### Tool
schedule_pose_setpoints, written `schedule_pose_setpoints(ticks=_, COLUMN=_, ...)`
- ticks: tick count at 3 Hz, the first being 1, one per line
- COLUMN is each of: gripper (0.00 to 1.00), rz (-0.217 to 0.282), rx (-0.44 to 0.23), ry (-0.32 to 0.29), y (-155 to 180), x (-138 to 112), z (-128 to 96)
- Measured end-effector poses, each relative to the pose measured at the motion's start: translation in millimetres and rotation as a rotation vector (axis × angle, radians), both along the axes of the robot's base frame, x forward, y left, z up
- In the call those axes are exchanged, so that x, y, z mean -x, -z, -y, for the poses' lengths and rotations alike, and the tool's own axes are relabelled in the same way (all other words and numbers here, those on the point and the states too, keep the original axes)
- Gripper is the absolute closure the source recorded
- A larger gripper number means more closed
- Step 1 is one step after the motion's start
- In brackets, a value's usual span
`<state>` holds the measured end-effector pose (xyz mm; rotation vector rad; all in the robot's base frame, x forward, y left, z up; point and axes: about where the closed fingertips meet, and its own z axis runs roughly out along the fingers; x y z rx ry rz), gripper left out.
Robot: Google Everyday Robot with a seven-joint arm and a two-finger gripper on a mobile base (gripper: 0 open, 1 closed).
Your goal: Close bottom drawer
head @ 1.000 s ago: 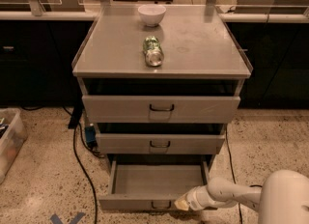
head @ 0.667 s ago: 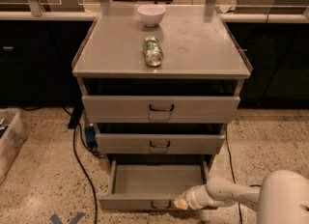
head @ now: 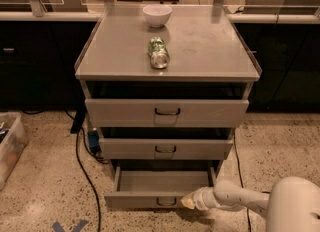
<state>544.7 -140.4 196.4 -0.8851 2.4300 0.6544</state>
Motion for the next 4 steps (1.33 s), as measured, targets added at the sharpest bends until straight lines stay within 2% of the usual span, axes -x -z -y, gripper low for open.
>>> schedule_pose_setpoints(ticks=1, gripper=1.0, rz=0.0, rx=0.0, ry=0.0, y=0, x=0, z=0)
schedule_pose_setpoints(ticks=3, gripper=1.0, rz=0.04, rx=0.014, ry=0.079, y=25, x=-23, z=6)
schedule_pose_setpoints(ticks=4, gripper=1.0, rz=0.099, rx=0.035, ry=0.169, y=30, x=-64, z=20)
